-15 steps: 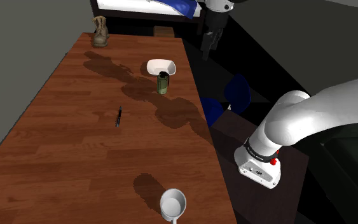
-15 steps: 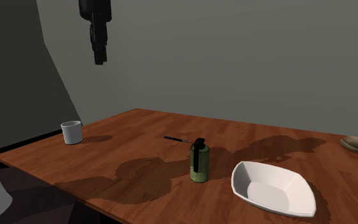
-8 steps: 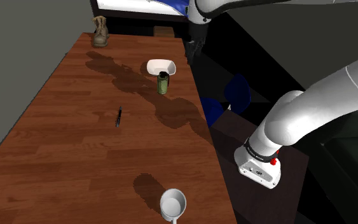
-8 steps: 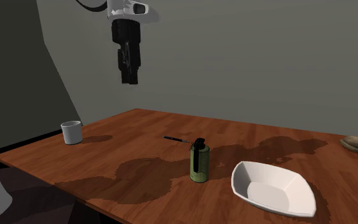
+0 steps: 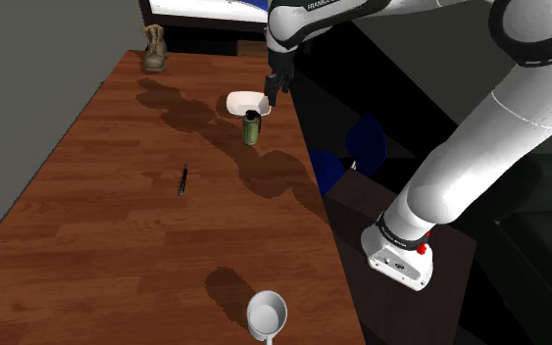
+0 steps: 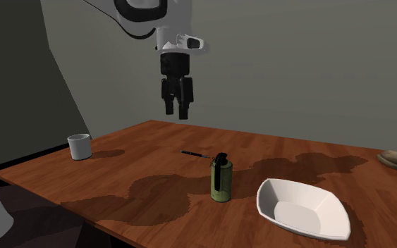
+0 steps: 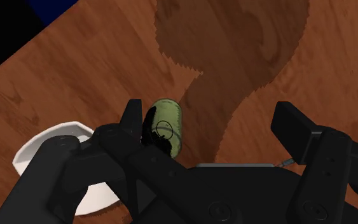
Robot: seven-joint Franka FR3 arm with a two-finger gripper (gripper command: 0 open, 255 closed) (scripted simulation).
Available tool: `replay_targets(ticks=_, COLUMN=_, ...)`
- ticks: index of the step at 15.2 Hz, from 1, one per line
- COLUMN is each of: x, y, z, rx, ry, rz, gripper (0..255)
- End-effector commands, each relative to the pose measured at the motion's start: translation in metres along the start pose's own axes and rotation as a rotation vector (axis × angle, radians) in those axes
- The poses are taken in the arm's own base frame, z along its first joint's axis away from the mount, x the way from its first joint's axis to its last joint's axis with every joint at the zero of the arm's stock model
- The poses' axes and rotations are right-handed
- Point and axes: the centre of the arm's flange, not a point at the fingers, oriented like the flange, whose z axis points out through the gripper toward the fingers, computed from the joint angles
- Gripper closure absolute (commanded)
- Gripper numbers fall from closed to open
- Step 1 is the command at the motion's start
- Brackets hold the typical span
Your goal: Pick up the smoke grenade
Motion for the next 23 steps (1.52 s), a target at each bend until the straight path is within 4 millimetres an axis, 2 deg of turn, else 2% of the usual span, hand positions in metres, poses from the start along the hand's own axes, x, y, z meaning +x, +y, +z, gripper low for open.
replay_targets(ticks=1, x=0.020, y=0.007, z=0.017, rx=0.003, ry=0.000, rz=-0.004, gripper=0)
replay_targets(ticks=12, x=0.129, y=0.041, z=0.109, rx=0.021, ry=-0.005, rz=-0.024, gripper=0)
replay_targets(ticks=20, x=0.135, y=0.041, z=0.150, rx=0.022, ry=-0.006, rz=-0.025, gripper=0)
replay_targets(ticks=22, x=0.135, y=0.041, z=0.153, rx=0.022, ry=-0.006, rz=-0.025, gripper=0)
replay_targets(ticks=23, x=0.135, y=0.040, z=0.153, rx=0.022, ry=-0.006, rz=-0.024, gripper=255)
